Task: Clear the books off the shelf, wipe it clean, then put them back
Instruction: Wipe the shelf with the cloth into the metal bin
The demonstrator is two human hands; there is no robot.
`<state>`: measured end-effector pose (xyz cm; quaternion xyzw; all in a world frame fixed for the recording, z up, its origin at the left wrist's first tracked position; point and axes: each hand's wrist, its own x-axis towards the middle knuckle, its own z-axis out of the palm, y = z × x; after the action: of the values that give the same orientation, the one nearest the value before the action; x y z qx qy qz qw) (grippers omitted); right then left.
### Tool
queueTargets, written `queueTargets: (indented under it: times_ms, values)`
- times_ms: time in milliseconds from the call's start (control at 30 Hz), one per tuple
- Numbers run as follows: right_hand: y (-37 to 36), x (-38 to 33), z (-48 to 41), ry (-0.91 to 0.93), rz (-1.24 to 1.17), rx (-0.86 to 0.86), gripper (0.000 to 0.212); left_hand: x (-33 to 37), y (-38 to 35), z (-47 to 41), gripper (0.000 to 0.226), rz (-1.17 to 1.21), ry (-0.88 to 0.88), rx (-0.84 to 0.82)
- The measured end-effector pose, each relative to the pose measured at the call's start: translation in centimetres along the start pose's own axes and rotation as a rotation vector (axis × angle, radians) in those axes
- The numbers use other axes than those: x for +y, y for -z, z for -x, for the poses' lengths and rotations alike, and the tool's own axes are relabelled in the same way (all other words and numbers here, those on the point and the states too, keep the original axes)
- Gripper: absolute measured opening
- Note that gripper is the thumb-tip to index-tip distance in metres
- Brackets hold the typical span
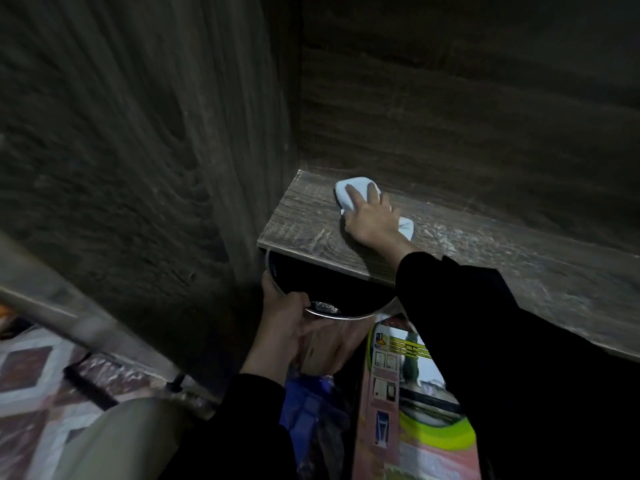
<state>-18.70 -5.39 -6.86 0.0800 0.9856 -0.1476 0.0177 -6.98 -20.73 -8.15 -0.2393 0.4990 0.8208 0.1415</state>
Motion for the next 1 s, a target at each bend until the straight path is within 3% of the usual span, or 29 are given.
queueTargets:
  times_ms: [167, 433, 567, 733, 1000]
  values:
    - [-0.2, -4.2, -0.7, 0.213, 0.057, -0.158, 0.052, 0.4, -0.2, 0.3, 0.077, 0.028, -0.001, 0.003]
    - [0.2, -3.8, 4.5, 0.645, 0.104, -0.134, 0.049, 0.4, -0.1, 0.6, 0.075, -0.014, -0.015, 0.016]
    - [2.7, -2.7, 4.8, 0.607, 0.067, -0.278, 0.041, 0.2, 0.3, 0.3, 0.082, -0.025, 0.008, 0.010]
    - [3.3, -5.2, 2.8, 0.534, 0.013, -0.040, 0.039, 0.2, 0.4, 0.3, 0.080, 0.015, -0.010, 0.008]
    - [-0.5, -6.1, 3.9, 0.698, 0.264, -0.088, 0.045, -0.1, 0.4, -0.4, 0.075, -0.034, -0.079, 0.053]
